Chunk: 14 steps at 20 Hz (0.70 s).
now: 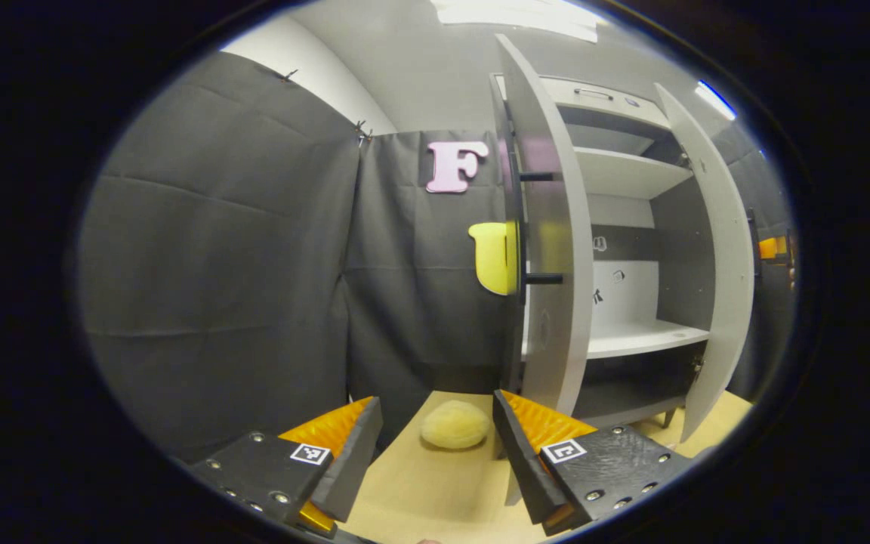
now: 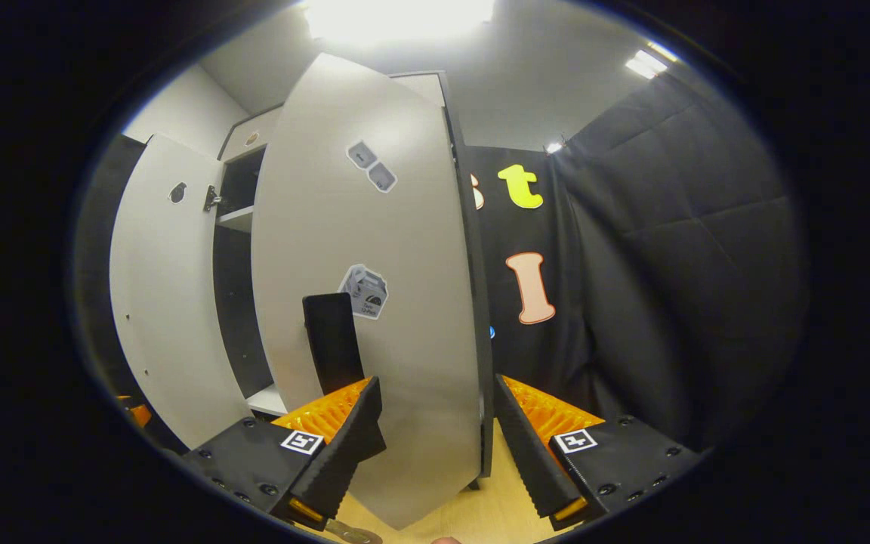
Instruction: Grasp the bottle in the cabinet with the left hand and place it on the coaster, then close the right door with the right hand and the left door with the left hand.
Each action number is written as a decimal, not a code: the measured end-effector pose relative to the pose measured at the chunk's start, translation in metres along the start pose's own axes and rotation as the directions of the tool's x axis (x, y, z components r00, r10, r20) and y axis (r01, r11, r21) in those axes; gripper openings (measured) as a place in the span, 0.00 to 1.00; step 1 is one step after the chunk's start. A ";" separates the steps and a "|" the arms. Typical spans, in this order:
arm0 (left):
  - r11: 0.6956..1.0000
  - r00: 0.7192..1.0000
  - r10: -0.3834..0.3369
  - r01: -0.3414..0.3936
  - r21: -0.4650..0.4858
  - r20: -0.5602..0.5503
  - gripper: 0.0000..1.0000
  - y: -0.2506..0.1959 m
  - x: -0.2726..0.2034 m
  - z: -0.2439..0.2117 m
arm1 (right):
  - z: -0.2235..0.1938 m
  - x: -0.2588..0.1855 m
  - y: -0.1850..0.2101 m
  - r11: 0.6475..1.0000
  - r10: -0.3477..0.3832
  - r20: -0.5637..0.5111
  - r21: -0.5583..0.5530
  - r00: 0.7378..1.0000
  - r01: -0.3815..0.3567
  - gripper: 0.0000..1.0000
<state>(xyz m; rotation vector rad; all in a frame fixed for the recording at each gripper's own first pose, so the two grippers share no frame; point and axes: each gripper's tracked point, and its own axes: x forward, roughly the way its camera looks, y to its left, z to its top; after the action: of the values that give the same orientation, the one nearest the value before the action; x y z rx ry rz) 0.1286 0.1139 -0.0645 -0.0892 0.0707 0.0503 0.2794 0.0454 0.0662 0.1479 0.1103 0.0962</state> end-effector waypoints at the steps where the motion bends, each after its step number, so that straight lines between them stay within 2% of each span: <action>1: 1.000 1.000 0.004 -0.004 0.001 -0.001 0.86 0.004 0.000 -0.001 | -0.001 0.005 0.006 1.000 0.010 -0.001 0.007 1.000 -0.010 0.95; 5: 1.000 1.000 0.011 -0.011 0.001 -0.005 0.86 0.010 -0.003 -0.003 | -0.009 0.022 0.027 0.999 0.043 -0.015 0.016 0.999 -0.043 0.95; 6: 1.000 1.000 0.012 -0.012 0.004 -0.007 0.86 0.011 -0.004 -0.002 | -0.009 0.027 0.030 0.999 0.044 -0.014 0.008 0.999 -0.044 0.92; 8: 1.000 1.000 0.015 -0.015 0.011 -0.011 0.86 0.012 -0.006 -0.004 | -0.013 0.032 0.033 0.999 0.042 -0.019 -0.008 0.999 -0.042 0.95; 13: 1.000 0.999 0.021 -0.020 0.012 -0.025 0.87 0.020 -0.003 0.001 | -0.016 0.030 0.026 0.997 -0.026 0.005 -0.078 1.000 0.026 0.95; 14: 1.000 0.999 0.026 -0.026 0.018 -0.026 0.86 0.024 0.001 0.006 | -0.016 0.029 0.025 0.994 -0.037 0.010 -0.100 0.999 0.038 0.92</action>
<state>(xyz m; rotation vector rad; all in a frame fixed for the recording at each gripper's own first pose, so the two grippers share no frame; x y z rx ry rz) 0.1287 0.1380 -0.0603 -0.0717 0.0990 0.0746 0.3040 0.0752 0.0513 0.0456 0.0996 0.0637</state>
